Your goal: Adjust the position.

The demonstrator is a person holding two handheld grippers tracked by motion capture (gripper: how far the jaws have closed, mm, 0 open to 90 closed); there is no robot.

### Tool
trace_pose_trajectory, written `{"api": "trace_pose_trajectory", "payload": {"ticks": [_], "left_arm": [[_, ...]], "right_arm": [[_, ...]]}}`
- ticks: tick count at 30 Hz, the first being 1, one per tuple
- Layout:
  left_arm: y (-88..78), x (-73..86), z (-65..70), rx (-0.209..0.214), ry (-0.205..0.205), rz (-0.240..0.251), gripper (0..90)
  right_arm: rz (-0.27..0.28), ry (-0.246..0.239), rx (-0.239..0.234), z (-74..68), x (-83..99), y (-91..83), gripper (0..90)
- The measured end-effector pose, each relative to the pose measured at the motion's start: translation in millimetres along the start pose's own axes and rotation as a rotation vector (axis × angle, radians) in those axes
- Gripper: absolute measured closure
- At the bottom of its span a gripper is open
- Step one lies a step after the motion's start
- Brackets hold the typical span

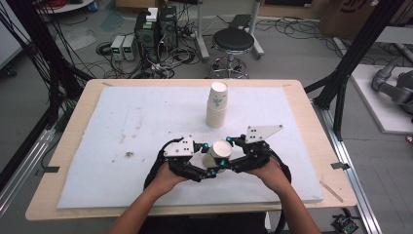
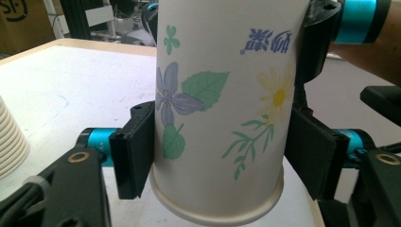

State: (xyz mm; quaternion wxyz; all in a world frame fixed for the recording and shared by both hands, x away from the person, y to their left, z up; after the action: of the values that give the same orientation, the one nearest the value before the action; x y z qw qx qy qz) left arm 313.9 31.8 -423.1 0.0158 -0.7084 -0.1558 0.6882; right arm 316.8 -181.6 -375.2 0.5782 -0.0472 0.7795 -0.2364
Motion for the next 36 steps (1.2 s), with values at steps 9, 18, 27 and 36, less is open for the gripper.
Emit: {"api": "trace_pose_trajectory", "payload": {"ticks": [9,18,27,36], "left_arm": [[-8.5,-8.8,-0.1,0.002,0.017,-0.071,33.7],[-24.9,-19.6,-5.8,0.02,0.042,-0.227,34.1],[-30.5,-28.6,-7.6,0.068,0.079,-0.341,34.0],[-30.6,-36.8,-9.5,0.089,0.135,-0.451,34.0]], "right_arm": [[0.007,0.017,0.0,-0.2,0.7,1.8,19.2],[-0.003,-0.033,0.003,-5.3,-2.9,1.8,18.1],[-0.046,-0.076,0.011,-5.2,-7.4,4.4,18.1],[-0.118,-0.122,0.015,-6.3,-15.0,4.0,18.2]]}}
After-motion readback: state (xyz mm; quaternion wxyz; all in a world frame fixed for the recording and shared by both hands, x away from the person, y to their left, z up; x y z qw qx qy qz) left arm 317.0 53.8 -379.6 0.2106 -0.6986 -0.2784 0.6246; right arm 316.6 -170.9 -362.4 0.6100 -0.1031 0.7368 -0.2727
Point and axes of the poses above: each handheld gripper's, and its own axes: y roughly forward along the jaws, x roughly out of its underside, z roughly to its right, the point moved 2 cm from there along y, roughly forward along the jaws, and after that the axes turned 6 degrees about y, right-handed, at the moved point
